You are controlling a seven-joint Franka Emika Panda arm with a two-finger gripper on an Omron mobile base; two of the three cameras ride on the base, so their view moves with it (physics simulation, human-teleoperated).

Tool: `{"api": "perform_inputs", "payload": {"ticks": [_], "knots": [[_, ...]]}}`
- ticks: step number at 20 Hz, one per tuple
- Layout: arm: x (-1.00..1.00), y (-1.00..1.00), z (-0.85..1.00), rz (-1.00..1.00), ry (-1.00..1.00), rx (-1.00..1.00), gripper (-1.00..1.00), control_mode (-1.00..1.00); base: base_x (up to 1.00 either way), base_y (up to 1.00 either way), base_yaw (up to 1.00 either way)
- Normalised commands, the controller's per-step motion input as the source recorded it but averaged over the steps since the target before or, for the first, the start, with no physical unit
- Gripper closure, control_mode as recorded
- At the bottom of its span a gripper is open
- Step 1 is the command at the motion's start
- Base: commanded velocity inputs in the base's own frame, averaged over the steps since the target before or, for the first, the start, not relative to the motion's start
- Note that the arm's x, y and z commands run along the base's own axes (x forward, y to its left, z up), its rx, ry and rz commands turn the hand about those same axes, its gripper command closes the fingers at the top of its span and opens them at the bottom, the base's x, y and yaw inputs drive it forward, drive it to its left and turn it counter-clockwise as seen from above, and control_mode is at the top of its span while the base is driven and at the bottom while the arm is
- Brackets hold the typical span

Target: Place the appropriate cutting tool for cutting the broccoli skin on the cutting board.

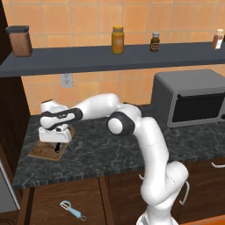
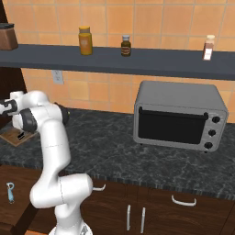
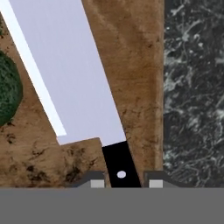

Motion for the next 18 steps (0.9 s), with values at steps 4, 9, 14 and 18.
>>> {"api": "perform_inputs", "payload": {"ticks": [4,9,14,18], "knots": [[0.05,0.03,-0.19,0.0,0.0,0.0,-1.0,-1.0,0.0,0.0,0.0],[0.01,0.0,-0.07,0.0,0.0,0.0,-1.0,-1.0,0.0,0.0,0.0],[-0.09,-0.12,0.0,0.0,-0.01,0.0,-1.0,-1.0,0.0,0.0,0.0],[-0.48,-0.48,0.0,0.0,-0.1,0.0,-1.0,-1.0,0.0,0.0,0.0]]}}
